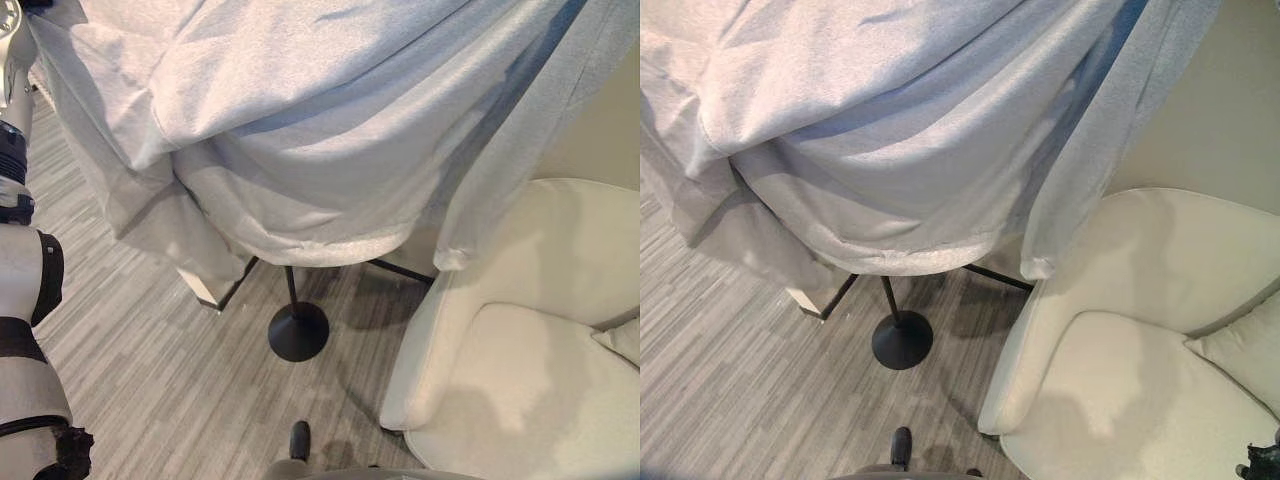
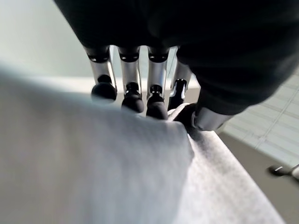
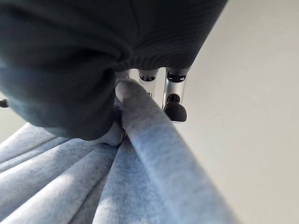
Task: Hang the clothes on the sofa on the clothes rack.
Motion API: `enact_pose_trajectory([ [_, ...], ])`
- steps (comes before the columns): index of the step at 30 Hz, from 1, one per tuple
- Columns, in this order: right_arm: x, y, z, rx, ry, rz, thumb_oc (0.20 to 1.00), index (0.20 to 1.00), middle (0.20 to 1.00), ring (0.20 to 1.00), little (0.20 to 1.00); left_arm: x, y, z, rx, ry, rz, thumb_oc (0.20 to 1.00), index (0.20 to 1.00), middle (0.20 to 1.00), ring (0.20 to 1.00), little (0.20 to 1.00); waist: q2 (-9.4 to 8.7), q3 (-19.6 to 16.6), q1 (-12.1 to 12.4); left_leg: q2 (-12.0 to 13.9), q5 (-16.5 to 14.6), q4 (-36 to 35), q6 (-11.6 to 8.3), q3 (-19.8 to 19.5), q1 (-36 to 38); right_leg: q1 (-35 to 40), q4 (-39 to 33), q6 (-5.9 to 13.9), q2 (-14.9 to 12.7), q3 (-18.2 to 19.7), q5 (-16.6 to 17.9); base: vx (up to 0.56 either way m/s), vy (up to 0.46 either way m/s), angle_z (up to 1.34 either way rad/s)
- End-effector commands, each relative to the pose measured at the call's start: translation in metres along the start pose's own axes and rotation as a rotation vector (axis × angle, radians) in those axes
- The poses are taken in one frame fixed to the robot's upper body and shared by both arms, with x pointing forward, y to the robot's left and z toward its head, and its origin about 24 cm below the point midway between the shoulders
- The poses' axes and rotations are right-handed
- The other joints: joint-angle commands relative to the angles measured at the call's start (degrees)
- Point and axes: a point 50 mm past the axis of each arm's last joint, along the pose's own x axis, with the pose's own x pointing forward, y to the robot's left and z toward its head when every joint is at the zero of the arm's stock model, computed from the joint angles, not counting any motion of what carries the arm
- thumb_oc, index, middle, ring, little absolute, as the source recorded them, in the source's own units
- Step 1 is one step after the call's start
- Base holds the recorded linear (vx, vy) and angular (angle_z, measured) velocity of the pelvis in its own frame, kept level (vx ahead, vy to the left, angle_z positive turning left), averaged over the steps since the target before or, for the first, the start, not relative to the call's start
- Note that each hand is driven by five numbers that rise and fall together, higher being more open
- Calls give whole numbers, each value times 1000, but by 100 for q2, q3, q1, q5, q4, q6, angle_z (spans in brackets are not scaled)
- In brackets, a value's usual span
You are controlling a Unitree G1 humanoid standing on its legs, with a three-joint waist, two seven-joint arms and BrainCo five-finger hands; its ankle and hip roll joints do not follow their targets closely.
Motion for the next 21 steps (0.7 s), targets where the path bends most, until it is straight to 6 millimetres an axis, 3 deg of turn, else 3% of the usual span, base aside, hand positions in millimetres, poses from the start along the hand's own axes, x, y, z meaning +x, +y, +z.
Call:
enact_pose_trajectory([
  [1,1,-30,-12,17,46,-108,200,200,200,200,200,4,15,1,3,-20,55,200,200,200,200,200,-194,-364,268,120,-814,-7,-315,133,413,12,40,582,-418,-120,170,89,58,-1],
  [9,-1,-21,-10,22,24,-66,200,200,200,200,200,3,18,0,15,-18,58,200,200,200,200,200,-255,-403,262,75,-933,-7,-258,167,515,64,55,655,-499,-155,184,45,32,0],
  [16,5,-14,-10,61,70,-78,200,200,200,200,200,10,38,-10,92,69,123,200,200,200,200,200,-304,-393,307,74,-996,-7,-258,230,527,43,44,735,-575,-259,266,37,26,-5],
  [21,15,4,-12,30,161,-42,200,200,200,200,200,17,49,-6,108,106,169,200,200,200,200,200,-319,-323,396,95,-966,-7,-269,248,425,-63,19,771,-581,-280,339,7,6,-2],
])
